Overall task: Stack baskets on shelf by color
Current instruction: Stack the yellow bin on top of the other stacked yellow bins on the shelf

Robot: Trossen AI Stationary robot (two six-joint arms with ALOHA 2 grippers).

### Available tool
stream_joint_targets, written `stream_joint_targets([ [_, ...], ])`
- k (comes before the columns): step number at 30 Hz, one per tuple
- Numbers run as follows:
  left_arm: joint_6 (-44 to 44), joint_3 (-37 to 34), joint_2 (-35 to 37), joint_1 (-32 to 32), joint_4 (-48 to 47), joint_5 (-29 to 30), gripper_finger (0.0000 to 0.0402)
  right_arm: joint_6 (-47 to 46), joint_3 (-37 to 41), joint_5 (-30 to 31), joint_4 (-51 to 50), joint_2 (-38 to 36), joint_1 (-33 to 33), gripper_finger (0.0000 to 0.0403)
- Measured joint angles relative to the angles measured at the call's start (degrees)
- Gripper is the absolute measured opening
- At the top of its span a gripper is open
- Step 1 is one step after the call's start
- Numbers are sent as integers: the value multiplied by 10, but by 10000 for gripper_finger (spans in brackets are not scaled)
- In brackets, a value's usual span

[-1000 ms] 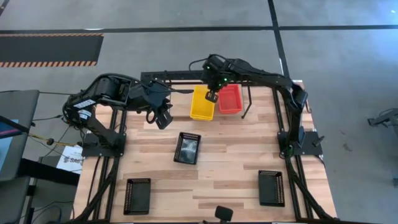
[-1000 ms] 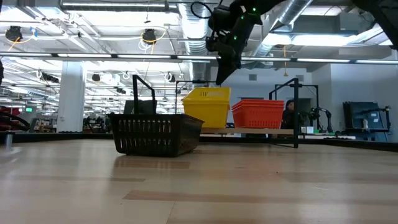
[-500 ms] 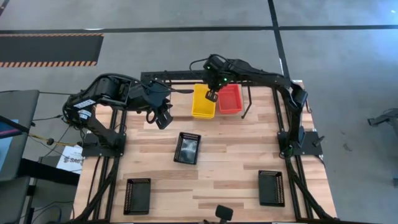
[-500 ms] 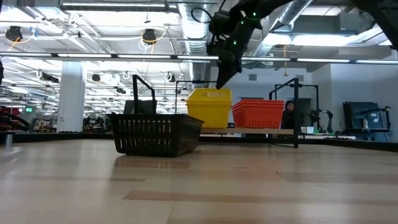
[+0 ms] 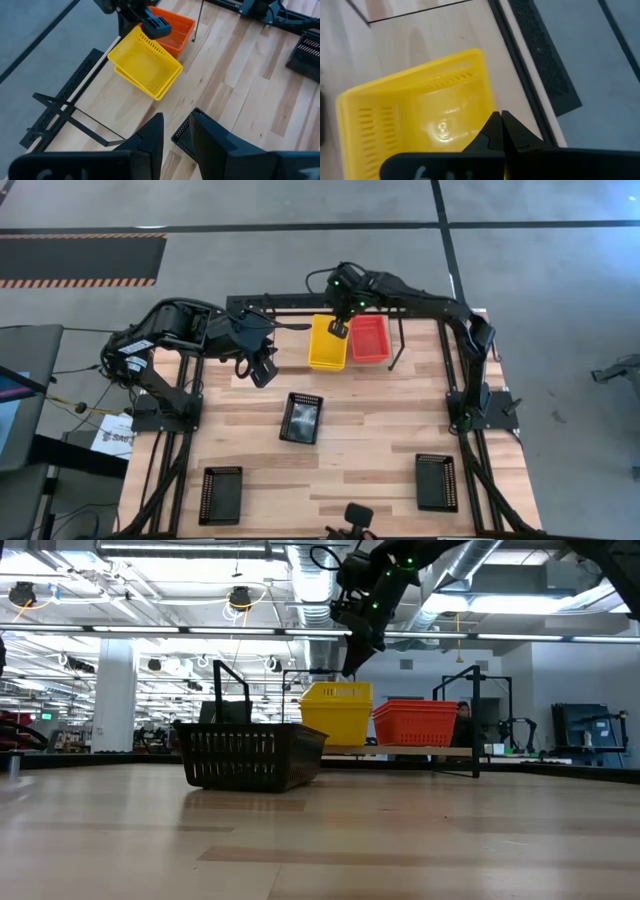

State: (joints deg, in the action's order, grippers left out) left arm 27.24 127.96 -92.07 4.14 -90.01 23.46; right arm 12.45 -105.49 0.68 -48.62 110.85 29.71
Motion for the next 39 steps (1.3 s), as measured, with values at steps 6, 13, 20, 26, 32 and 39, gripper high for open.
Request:
stream_joint_targets([
  [6, 0, 0, 0, 0, 0, 0, 84, -15, 10, -6, 3, 0, 11, 0],
  [13, 0, 0, 0, 0, 0, 3, 84, -15, 36, -8, 9, 0, 6, 0],
  [20, 0, 0, 0, 0, 0, 3, 84, -23, 56, -7, 11, 1, 8, 0],
  [26, 0, 0, 0, 0, 0, 3, 84, -34, 56, -84, 3, 1, -24, 0],
  [32, -3, 0, 0, 0, 0, 3, 84, -14, 57, -97, -11, 23, -68, 0],
  [39, 1, 0, 0, 0, 0, 3, 84, 10, 54, -63, 9, 63, -61, 0],
])
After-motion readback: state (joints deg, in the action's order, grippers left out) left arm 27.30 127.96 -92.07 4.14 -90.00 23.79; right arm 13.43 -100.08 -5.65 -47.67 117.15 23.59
